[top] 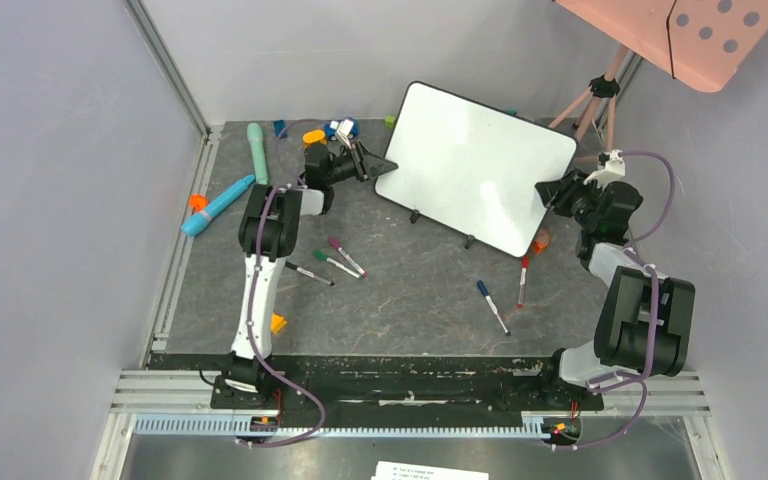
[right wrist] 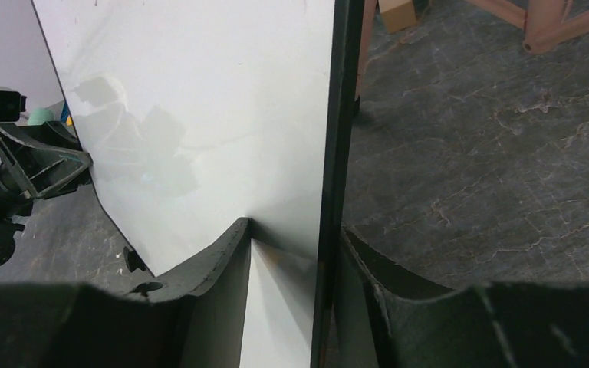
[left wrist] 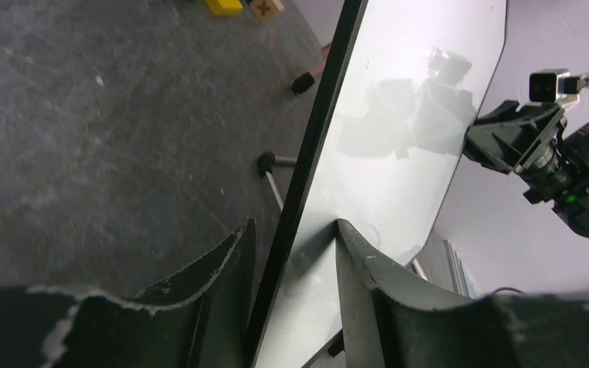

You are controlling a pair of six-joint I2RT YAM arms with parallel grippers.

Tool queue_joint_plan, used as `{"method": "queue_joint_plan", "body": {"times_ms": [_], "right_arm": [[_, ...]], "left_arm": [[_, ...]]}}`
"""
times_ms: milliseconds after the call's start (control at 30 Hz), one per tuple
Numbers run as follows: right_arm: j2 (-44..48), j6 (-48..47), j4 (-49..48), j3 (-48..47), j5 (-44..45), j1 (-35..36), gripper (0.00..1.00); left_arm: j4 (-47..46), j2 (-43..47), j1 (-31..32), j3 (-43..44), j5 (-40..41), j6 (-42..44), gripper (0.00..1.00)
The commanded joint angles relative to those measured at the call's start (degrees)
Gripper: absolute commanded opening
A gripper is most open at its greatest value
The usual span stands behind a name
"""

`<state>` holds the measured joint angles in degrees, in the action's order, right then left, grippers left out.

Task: Write a sentence on the whiteboard
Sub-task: Move the whiteboard to the center of the board.

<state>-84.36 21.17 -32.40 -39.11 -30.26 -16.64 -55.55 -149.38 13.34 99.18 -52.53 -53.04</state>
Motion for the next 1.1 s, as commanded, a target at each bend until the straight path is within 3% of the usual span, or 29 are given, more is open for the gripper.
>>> {"method": "queue_joint_plan", "body": {"times_ms": [0, 567, 733, 1000, 1067], "right_arm": [[1.16, -1.57, 0.56, 0.74, -5.41, 1.84, 0.41], [3.85, -4.44, 4.62, 4.66, -5.25, 9.62, 0.42], [5.51, -4.69, 4.76, 6.66, -4.69, 11.84, 0.44], [4.56, -3.75, 2.79, 7.12, -3.63, 15.69, 0.46], [3.78, -3.36, 1.83, 6.8, -3.28, 16.33, 0.46]], "left_arm": [[-3.51, 10.23, 0.98, -9.77, -2.04, 5.04, 0.44], [-7.39, 37.84, -1.3, -54.94, 8.78, 19.19, 0.45], [-13.79, 43.87, -1.28, -65.98, 12.49, 16.9, 0.46], [-12.0, 54.16, -1.3, -76.75, 19.29, 20.26, 0.48], [-8.03, 57.29, -1.3, -77.72, 21.36, 22.33, 0.48]]}}
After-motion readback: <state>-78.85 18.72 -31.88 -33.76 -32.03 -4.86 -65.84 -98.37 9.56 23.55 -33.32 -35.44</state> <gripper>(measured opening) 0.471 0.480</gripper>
